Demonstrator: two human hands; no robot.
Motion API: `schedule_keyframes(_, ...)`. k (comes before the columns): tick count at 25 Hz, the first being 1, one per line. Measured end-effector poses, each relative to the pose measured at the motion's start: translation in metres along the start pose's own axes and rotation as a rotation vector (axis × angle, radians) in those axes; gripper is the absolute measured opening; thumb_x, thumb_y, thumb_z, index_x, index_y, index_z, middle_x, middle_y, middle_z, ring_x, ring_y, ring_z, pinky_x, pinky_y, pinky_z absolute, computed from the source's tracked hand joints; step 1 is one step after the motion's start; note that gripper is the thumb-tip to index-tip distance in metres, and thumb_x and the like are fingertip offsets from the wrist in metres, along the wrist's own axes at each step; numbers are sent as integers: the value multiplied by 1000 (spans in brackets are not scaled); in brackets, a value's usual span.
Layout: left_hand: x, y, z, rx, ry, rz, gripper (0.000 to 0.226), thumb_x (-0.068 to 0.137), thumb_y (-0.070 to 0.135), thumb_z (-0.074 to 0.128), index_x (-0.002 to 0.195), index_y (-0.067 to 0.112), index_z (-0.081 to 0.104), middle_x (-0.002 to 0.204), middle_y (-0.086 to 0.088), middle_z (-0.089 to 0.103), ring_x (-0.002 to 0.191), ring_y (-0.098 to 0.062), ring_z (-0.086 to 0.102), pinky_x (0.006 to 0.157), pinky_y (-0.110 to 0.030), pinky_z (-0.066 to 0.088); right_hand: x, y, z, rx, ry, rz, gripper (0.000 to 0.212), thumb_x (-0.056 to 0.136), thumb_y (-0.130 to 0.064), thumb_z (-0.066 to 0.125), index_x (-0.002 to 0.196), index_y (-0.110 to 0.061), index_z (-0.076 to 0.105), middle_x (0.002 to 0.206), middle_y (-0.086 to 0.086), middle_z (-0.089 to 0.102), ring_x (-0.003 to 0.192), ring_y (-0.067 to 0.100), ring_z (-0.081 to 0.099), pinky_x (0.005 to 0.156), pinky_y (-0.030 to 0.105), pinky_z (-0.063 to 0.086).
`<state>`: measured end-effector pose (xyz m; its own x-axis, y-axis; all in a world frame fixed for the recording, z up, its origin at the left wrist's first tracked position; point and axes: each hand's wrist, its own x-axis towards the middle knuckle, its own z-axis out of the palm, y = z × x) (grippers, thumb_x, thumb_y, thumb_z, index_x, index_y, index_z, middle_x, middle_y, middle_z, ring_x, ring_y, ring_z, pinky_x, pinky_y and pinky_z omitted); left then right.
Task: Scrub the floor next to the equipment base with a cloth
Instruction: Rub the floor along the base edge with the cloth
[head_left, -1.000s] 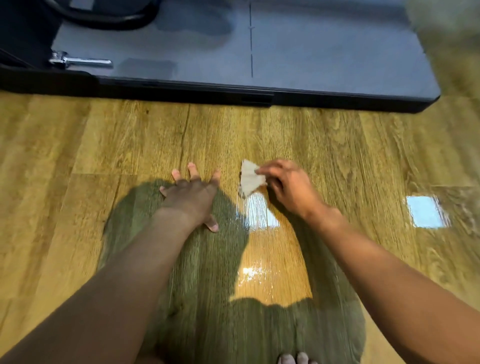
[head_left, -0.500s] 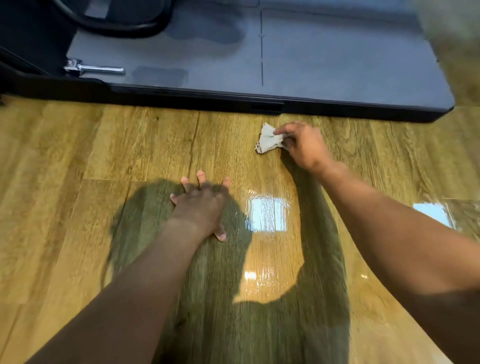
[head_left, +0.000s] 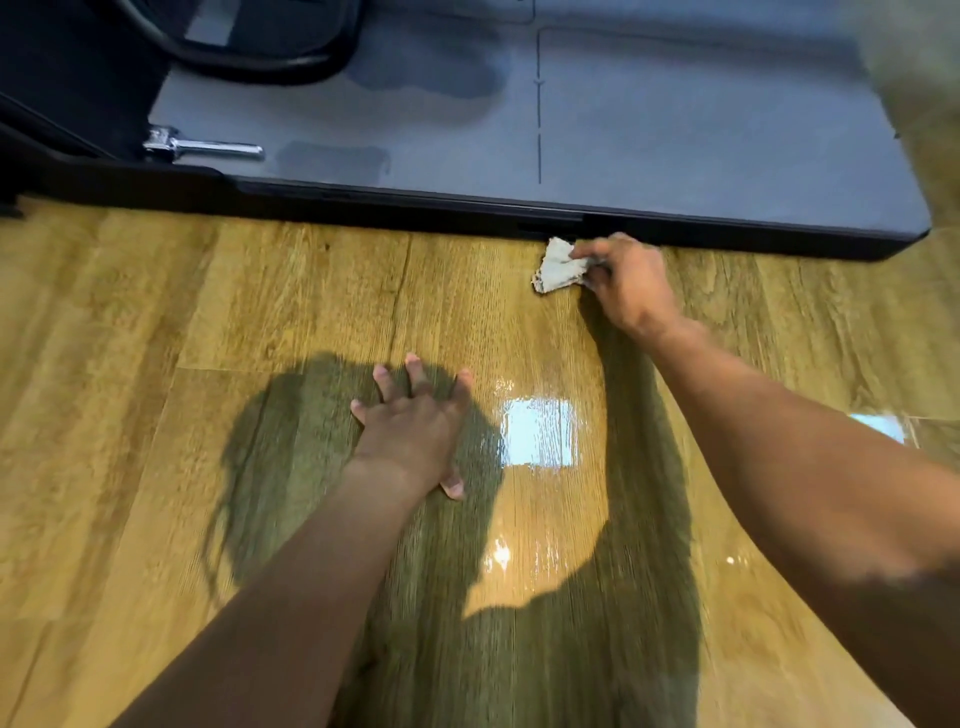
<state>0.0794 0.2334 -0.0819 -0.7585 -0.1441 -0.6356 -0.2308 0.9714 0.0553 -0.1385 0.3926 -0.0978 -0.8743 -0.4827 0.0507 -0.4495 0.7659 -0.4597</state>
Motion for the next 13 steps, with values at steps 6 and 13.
schedule_keyframes(6, 2, 0, 2, -14, -4, 5, 124, 68, 44, 80, 150, 28, -13, 151, -29, -20, 136, -57, -8, 106, -70, 19, -91, 8, 0, 3, -76, -168, 30, 88, -2, 60, 114, -15, 66, 117, 3, 63, 96, 7, 57, 96, 21, 42)
schedule_keyframes(13, 0, -1, 2, -2, 14, 5, 124, 67, 46, 80, 150, 31, -11, 153, -27, -16, 137, -56, -6, 105, -68, 20, -102, 0, 0, -60, -80, -138, 29, 91, -6, 59, 118, -13, 64, 121, 7, 60, 106, 20, 59, 98, 27, 44)
